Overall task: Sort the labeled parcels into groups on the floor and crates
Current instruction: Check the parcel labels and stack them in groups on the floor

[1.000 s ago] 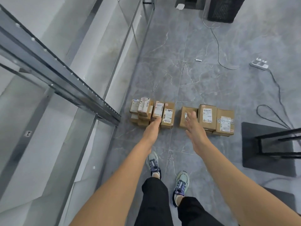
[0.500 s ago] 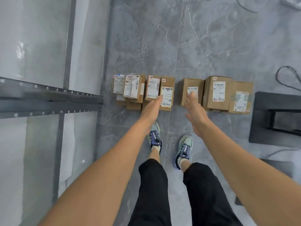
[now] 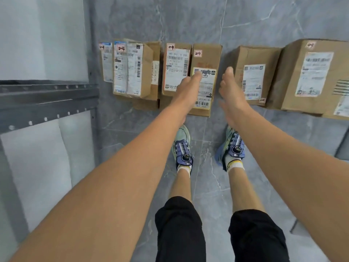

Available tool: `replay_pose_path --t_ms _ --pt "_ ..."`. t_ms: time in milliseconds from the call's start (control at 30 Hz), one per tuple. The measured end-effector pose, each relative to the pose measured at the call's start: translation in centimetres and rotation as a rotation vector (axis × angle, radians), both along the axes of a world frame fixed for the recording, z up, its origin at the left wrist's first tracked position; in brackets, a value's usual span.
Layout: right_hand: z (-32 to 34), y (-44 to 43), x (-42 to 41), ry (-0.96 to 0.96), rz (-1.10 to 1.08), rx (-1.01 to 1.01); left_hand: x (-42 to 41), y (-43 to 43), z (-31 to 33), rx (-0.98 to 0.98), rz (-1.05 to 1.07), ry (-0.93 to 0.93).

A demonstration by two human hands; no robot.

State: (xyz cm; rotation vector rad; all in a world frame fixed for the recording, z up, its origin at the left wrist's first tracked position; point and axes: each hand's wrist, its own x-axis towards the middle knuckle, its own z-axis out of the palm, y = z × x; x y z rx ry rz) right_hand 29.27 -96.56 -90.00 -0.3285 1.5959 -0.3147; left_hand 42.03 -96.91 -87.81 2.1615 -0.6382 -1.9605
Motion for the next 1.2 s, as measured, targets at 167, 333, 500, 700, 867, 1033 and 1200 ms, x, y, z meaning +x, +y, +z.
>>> replay_pose_path --t_ms 167,333,500,700,867,1033,1200 --pt "-3.0 -0.3 -0.3 -0.023 -0.013 0.022 -0.9 -0.8 -2.5 0.009 0.061 -0.005" --pt "-4.4 0.1 0.3 -0.042 -0.058 0.031 -1.4 -0.8 -6.0 -0.012 0.075 -0.117" --pt "-5.0 0.8 0.3 -0.065 -0.059 0.025 -1.4 -0.2 -7.2 -0.007 0.086 -0.143" --pt "-4.5 1.4 0.4 -0.077 -0.084 0.036 -1.4 0.6 -7.1 0.050 0.071 -0.091" --pt "-3.1 2.0 -0.1 -0.049 -0.095 0.034 -1.4 0.6 -3.7 0.014 0.080 0.000" --pt "2.4 1.7 -1.3 -0.008 -0.080 -0.052 -1.0 0.9 1.1 -0.121 0.082 0.139" --pt "12.8 -0.4 -0.7 -0.032 -0.032 -0.197 0.6 -1.1 10.5 -0.257 0.144 0.222"
